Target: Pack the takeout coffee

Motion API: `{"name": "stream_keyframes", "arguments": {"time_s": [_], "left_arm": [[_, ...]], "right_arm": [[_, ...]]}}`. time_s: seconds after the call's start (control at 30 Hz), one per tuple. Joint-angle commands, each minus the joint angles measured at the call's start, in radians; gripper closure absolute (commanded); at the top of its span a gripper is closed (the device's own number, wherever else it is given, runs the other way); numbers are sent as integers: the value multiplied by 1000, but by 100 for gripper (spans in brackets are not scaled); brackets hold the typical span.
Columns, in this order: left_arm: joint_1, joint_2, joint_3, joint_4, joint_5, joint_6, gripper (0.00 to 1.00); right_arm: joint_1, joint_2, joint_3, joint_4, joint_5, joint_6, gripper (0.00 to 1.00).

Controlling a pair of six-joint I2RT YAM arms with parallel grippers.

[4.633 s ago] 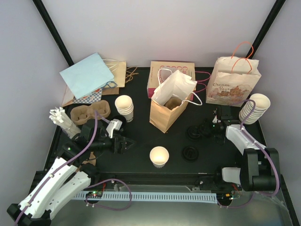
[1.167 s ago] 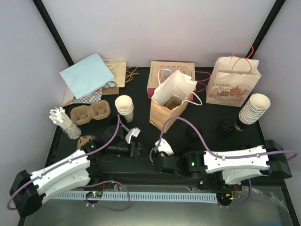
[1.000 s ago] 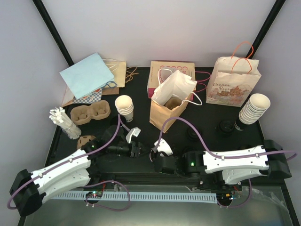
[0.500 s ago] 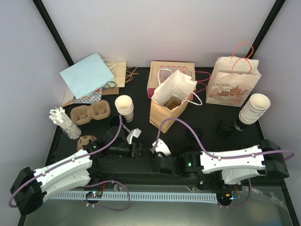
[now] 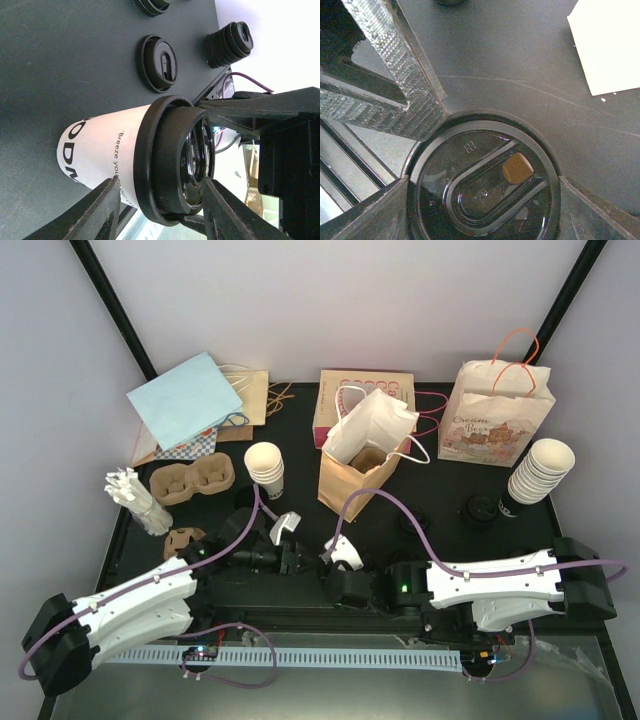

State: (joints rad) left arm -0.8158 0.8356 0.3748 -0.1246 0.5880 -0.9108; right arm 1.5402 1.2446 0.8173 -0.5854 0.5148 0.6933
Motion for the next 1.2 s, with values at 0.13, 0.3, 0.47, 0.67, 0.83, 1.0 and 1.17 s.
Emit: {"name": "stream_keyframes", "arguments": {"time_s": [0.13,0.3,0.47,0.67,0.83,1.0,1.17], "left_arm": [[-5,18,-4,30,4,6,54],[-5,22,-8,34,5,6,55],[-5,22,-12,35,4,6,55],[-5,36,-22,52,6,4,57],[-6,57,-20,67,11,3,59],[-5,55,-21,53,-5,6,60],[-5,71,-28,33,-29,14,63]], "right_arm": [[-18,12,-46,1,-123,4,23],[-25,21,-49,5,-149,-4,23],[-27,33,-49,9,-173,-9,24],[-34,42,-50,12,-198,-17,24],[-43,44,-49,7,-215,-24,24],[-47,39,-56,6,-228,-25,24],[-46,50,-66,11,-254,-27,25]]}}
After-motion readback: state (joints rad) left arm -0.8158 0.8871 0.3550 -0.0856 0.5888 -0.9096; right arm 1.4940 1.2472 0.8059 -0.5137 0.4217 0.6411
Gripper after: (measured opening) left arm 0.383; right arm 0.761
